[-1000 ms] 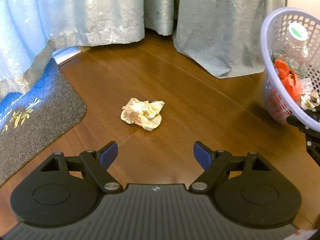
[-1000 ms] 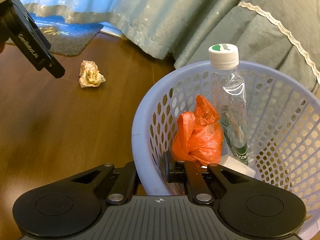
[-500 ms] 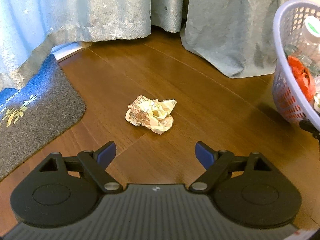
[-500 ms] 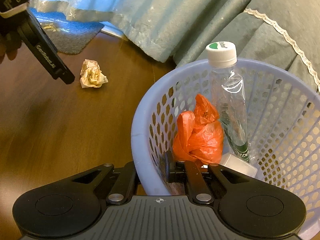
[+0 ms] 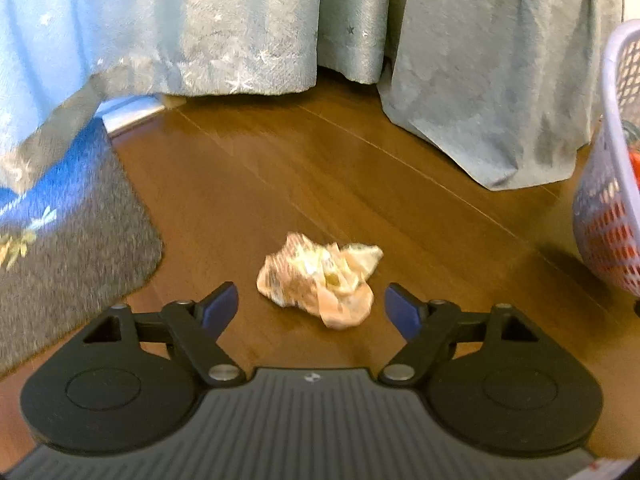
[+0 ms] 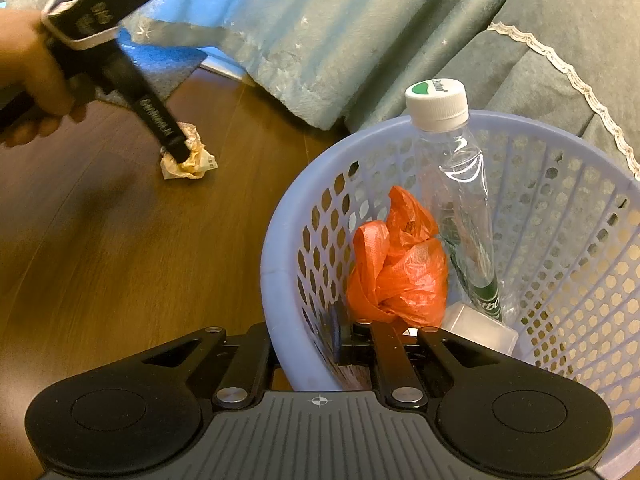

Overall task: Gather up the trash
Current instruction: 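Close the left tool on the crumpled tissue, then lift the tissue with the left tool while the right tool brings the basket beneath it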

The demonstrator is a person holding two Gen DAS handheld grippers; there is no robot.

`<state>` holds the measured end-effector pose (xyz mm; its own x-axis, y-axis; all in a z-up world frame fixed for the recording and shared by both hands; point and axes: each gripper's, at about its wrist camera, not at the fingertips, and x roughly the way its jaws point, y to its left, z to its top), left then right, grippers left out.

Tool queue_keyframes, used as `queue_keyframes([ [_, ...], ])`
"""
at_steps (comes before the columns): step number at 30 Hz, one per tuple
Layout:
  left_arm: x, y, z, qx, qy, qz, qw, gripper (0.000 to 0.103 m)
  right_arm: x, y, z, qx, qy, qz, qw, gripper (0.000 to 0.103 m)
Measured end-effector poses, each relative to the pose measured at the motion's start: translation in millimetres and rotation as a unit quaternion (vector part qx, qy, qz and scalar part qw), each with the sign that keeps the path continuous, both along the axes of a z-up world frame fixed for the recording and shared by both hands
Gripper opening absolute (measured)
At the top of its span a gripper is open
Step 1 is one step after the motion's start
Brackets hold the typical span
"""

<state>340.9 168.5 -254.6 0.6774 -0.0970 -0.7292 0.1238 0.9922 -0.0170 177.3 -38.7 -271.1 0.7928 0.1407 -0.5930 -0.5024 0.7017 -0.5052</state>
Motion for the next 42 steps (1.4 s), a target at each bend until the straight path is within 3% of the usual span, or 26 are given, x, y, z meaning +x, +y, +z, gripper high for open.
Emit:
queue_keyframes([
  [7,22,-4,-6,0.008,0.009,-0.017,0.9998,0.054,-6,-4,-4,-0.002,0.000,0.011,1.000,0.009],
  [9,25,-8,-9,0.015,0.015,-0.026,0.9994,0.044,-6,-3,-3,0.000,0.001,0.010,1.000,0.009],
  [18,8,-11,-5,0.015,0.036,-0.035,0.9986,0.029,-5,-4,2,0.006,0.006,0.004,1.000,0.008],
  [26,-39,-17,-3,0.013,0.053,-0.045,0.9975,0.023,-10,-8,5,0.003,0.018,0.011,1.000,0.009],
  [33,-82,-28,3,0.017,0.070,-0.059,0.9957,0.021,-14,-27,9,-0.013,0.040,0.069,0.997,0.009],
  [42,-114,-41,18,-0.004,0.077,-0.068,0.9947,0.021,-25,-40,14,-0.038,0.058,0.096,0.993,0.009],
])
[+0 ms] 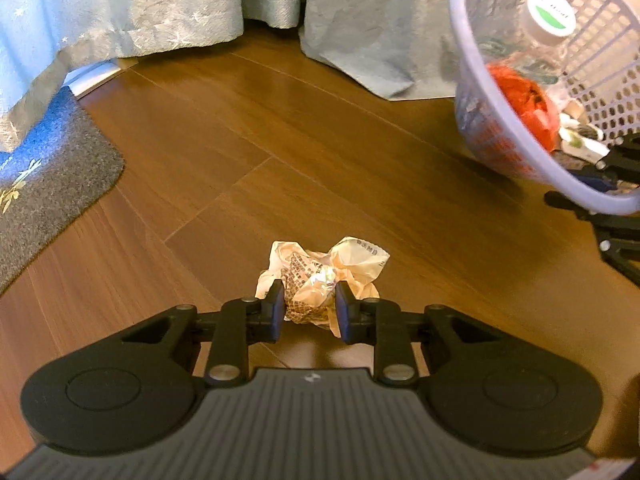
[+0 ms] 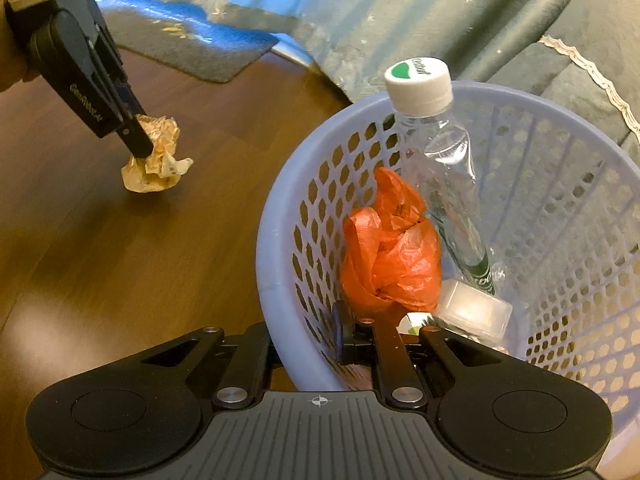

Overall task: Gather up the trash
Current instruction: 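Lift the tissue with the left tool while the right tool brings the basket beneath it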

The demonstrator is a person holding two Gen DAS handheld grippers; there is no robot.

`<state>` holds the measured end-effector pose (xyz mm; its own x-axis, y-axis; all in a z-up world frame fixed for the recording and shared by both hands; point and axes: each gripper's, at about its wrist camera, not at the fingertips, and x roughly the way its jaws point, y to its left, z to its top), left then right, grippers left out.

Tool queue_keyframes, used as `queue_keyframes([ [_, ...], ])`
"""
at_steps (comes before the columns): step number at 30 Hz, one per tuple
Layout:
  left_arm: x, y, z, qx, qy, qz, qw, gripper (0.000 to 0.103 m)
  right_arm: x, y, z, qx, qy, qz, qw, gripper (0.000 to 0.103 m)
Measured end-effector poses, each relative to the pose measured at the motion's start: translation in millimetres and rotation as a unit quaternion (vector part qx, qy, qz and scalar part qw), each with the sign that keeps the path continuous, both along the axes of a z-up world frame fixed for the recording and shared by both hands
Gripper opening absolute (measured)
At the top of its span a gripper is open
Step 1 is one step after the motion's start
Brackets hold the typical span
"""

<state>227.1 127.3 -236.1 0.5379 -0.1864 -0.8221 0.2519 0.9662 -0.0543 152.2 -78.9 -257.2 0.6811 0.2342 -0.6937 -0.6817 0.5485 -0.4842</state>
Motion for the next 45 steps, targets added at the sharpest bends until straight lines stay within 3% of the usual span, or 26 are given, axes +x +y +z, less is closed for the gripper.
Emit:
queue_keyframes([
  [17,-40,-11,47,-0.024,-0.002,-0.020,0.9995,0.021,-49,-1,20,-0.006,0.019,0.003,1.000,0.003],
  [26,-66,-20,67,-0.039,0.004,-0.024,0.9990,0.021,-70,-9,32,-0.021,0.053,0.045,0.997,0.002],
  [32,-82,-24,78,-0.047,0.008,-0.018,0.9987,0.021,-81,-7,40,-0.036,0.066,0.074,0.994,0.001],
  [45,-116,-13,92,-0.068,0.015,0.039,0.9968,0.021,-89,-3,55,-0.017,0.112,0.107,0.988,0.000],
])
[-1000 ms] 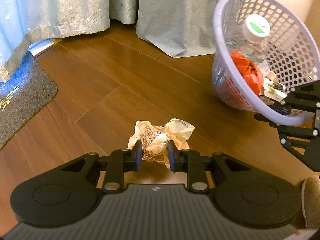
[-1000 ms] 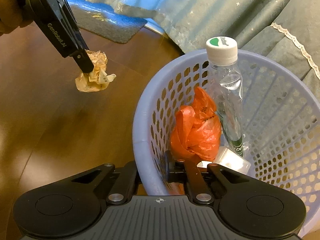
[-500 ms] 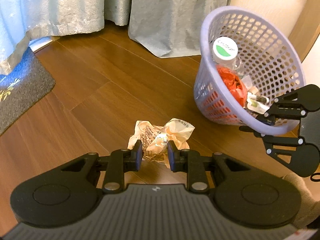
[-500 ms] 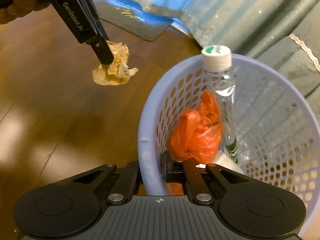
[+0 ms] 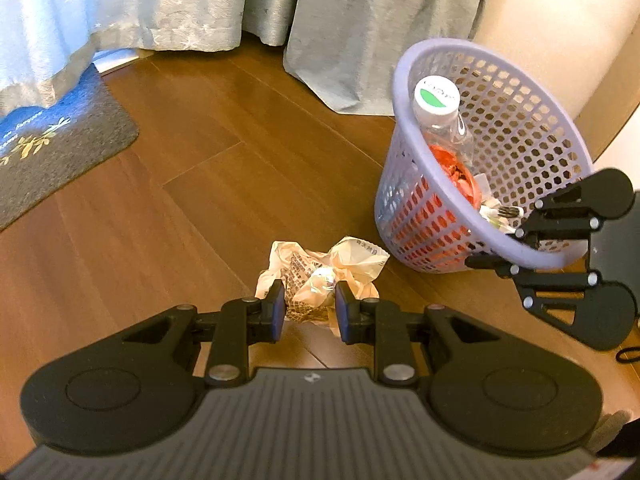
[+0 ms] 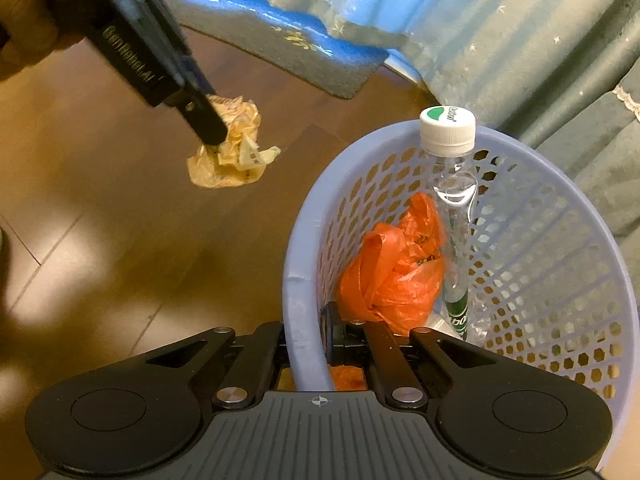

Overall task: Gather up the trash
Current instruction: 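Lift the tissue with the left tool while the right tool brings the basket beneath it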

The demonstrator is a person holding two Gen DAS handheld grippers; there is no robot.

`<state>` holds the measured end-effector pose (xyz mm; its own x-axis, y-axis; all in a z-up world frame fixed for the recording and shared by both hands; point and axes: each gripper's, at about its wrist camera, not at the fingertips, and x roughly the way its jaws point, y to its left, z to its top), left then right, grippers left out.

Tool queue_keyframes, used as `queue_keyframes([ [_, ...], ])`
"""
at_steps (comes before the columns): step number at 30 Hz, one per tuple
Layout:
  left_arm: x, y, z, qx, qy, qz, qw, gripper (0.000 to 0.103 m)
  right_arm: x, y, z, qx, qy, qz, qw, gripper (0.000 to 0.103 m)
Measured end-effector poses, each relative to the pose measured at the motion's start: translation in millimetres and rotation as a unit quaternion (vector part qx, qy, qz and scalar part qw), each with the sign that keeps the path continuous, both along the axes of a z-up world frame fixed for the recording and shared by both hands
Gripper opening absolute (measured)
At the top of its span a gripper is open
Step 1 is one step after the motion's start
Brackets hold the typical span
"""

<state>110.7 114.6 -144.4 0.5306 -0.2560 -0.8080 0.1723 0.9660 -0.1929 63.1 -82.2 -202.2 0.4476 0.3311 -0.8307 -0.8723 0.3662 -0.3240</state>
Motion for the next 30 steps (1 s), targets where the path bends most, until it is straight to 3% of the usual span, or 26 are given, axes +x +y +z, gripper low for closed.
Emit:
queue_keyframes([
  [9,-7,1,5,-0.011,-0.006,0.007,0.9999,0.021,18,-4,10,0.021,0.038,-0.040,0.998,0.000],
  [22,-4,-8,16,-0.004,-0.010,-0.016,0.9998,0.021,21,-6,12,0.014,0.015,-0.049,0.999,0.008],
  [24,-2,-11,22,-0.003,-0.015,-0.021,0.9997,0.021,19,-10,13,0.015,0.010,-0.050,0.999,0.019],
  [26,0,-14,27,-0.004,-0.019,-0.025,0.9995,0.021,17,-12,15,0.017,0.000,-0.050,0.999,0.053],
  [30,4,-21,41,-0.006,-0.027,-0.037,0.9989,0.021,11,-18,21,0.025,-0.009,-0.051,0.998,0.059],
])
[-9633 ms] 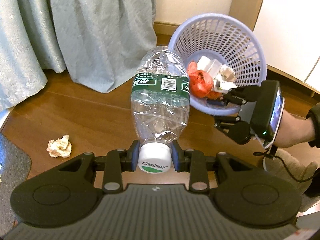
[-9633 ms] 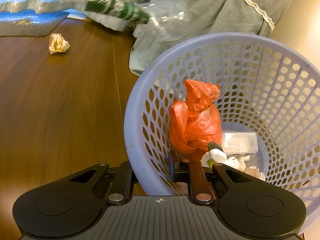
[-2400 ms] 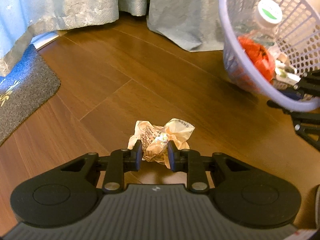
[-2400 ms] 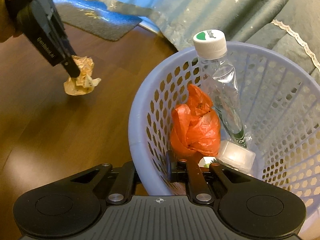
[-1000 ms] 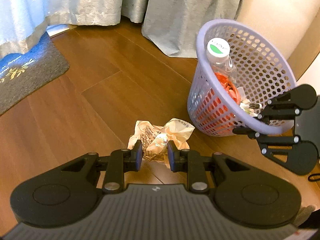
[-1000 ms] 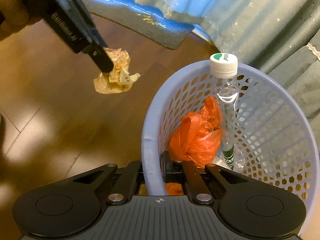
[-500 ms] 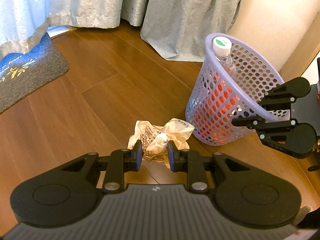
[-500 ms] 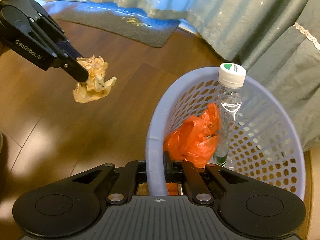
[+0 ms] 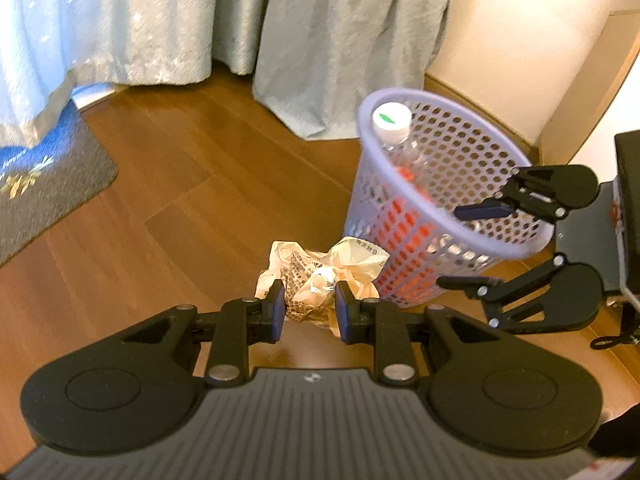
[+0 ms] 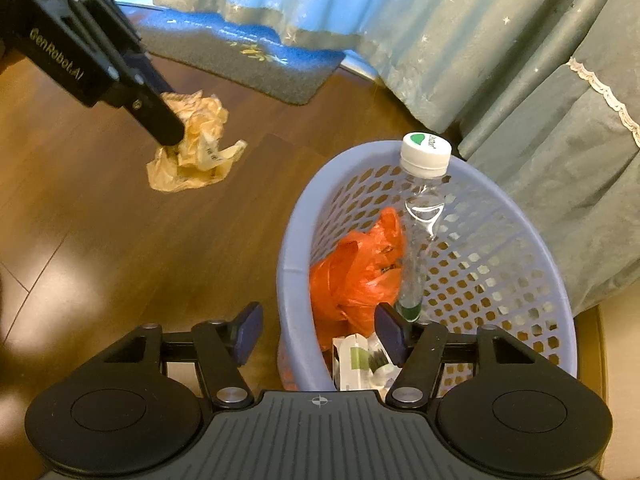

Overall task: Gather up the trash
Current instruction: 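Lift the tissue with the left tool while the right tool brings the basket beneath it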

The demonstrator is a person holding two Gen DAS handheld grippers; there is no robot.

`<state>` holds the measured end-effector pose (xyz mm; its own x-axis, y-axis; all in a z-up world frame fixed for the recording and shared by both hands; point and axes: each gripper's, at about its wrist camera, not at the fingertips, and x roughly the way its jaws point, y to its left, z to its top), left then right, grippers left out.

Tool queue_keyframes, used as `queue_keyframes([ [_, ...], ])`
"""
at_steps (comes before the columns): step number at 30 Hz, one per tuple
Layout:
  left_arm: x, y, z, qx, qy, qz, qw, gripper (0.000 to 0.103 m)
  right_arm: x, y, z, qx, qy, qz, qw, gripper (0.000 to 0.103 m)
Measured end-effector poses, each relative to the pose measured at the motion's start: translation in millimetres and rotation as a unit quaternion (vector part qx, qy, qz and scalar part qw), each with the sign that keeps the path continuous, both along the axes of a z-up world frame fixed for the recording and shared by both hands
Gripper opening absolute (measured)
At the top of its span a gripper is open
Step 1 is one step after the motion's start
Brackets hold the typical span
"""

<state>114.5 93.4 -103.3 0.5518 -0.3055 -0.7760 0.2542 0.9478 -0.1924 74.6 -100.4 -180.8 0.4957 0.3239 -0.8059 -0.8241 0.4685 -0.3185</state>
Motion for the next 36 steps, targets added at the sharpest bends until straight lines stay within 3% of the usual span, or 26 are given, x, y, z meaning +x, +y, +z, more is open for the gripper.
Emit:
queue_keyframes([
  [9,13,-17,47,0.008,-0.029,-0.038,0.9988,0.021,-7,-10,29,0.026,0.007,0.017,0.999,0.059],
  [17,25,-36,89,0.023,-0.046,-0.063,0.9966,0.021,-7,-27,75,0.086,0.041,0.014,0.995,0.059],
  [23,38,-61,110,0.040,-0.051,-0.091,0.9937,0.021,18,-43,111,0.118,0.067,-0.032,0.990,0.059],
  [30,55,-92,130,0.037,-0.033,-0.109,0.9928,0.021,36,-66,149,0.079,0.079,-0.082,0.990,0.059],
  [36,62,-116,147,0.035,-0.019,-0.117,0.9923,0.021,38,-94,170,0.099,0.111,-0.201,0.968,0.059],
])
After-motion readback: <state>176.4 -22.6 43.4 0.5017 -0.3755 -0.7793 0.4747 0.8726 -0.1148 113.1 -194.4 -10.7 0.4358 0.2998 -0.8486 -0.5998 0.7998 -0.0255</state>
